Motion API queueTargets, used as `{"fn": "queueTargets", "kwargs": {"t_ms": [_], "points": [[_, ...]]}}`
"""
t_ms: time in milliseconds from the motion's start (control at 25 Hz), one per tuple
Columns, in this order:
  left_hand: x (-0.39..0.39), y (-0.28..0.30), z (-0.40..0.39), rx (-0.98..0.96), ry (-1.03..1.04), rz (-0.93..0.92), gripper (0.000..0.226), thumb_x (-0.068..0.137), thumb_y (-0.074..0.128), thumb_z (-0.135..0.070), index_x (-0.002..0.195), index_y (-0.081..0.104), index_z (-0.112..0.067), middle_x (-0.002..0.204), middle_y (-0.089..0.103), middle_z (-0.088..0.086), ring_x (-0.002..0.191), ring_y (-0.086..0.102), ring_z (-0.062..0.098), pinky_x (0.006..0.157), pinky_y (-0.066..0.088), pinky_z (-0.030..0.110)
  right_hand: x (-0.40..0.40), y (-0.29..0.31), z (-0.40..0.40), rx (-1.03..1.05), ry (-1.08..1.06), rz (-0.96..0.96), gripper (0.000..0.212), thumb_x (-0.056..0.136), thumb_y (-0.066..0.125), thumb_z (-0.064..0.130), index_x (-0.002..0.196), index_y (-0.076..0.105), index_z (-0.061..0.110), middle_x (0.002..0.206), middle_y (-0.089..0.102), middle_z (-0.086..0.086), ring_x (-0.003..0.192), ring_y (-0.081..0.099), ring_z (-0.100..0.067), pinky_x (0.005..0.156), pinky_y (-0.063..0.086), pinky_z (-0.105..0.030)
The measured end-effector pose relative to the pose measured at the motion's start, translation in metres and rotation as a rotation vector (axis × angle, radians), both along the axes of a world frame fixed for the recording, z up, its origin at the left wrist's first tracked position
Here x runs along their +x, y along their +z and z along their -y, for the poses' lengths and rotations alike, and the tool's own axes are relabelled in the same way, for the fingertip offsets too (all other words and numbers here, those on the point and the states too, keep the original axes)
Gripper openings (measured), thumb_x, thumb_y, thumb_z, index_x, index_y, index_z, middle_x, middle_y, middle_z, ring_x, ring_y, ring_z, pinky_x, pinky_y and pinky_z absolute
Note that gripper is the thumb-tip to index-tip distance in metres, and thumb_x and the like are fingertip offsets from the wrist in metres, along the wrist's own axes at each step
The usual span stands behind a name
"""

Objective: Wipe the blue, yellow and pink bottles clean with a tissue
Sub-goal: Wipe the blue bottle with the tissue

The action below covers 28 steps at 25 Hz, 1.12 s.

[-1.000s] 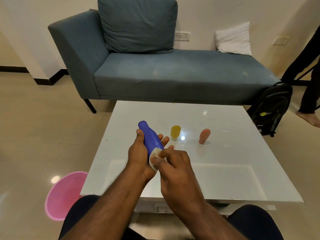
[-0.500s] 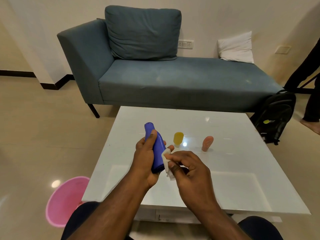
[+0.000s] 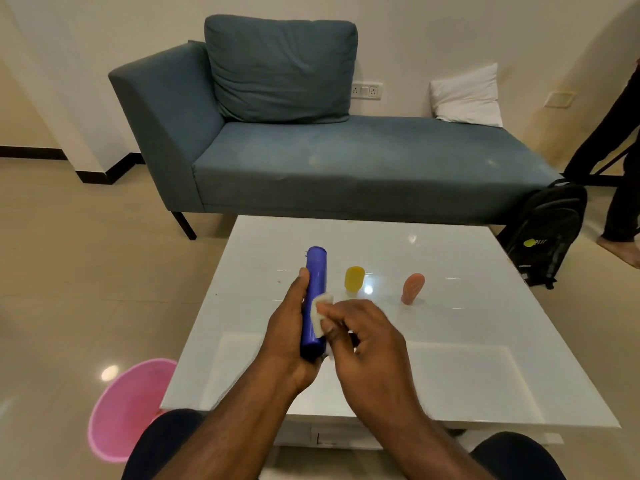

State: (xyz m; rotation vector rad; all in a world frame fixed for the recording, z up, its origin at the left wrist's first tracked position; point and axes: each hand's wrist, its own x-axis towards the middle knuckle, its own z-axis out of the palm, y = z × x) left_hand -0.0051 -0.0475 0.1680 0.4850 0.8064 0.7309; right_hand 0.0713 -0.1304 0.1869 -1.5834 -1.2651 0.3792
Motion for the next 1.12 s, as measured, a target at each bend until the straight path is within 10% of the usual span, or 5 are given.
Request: {"fn": "queueTargets", "kwargs": {"t_ms": [240, 600, 1000, 1120], "points": [[-0.002, -0.008, 0.009, 0.012, -0.074, -0.091, 0.059, 0.082, 0.058, -0.056, 0.123, 0.064, -0.014, 0.106, 0.073, 0.019, 0.092, 0.069, 0.033, 0.080, 0.058, 0.048, 0.018, 0.000, -0.020, -0.011, -0.077, 0.032, 0.019, 0.089, 0.056, 0.030, 0.101, 0.067, 0.022, 0.098, 0.058, 0.016, 0.089, 0.060, -0.001, 0.081, 0.051, -0.013], [-0.011, -0.008, 0.000, -0.058, -0.147, 0.046, 0.066, 0.089, 0.053, -0.058, 0.129, 0.061, -0.006, 0.089, 0.069, 0.014, 0.078, 0.067, 0.025, 0.070, 0.057, 0.039, -0.009, -0.016, 0.005, 0.029, 0.049, 0.383, 0.028, 0.088, 0.058, 0.027, 0.115, 0.061, 0.022, 0.109, 0.055, 0.012, 0.097, 0.047, 0.000, 0.084, 0.035, -0.002], [-0.009, -0.012, 0.011, 0.040, -0.118, -0.054, 0.049, 0.097, 0.047, -0.051, 0.120, 0.067, -0.013, 0.096, 0.074, 0.014, 0.075, 0.072, 0.026, 0.067, 0.059, 0.039, 0.009, -0.014, -0.006, -0.023, 0.034, 0.386, 0.027, 0.082, 0.065, 0.004, 0.106, 0.066, 0.015, 0.102, 0.058, 0.003, 0.091, 0.055, -0.013, 0.076, 0.045, -0.016], [-0.006, -0.012, 0.015, 0.132, -0.164, -0.157, 0.047, 0.099, 0.041, -0.050, 0.113, 0.066, -0.013, 0.084, 0.075, 0.011, 0.067, 0.069, 0.024, 0.059, 0.058, 0.036, 0.029, -0.007, -0.018, -0.047, -0.053, 0.323, 0.023, 0.092, 0.060, 0.023, 0.115, 0.059, 0.021, 0.105, 0.051, 0.013, 0.092, 0.054, -0.001, 0.075, 0.042, -0.003]]}}
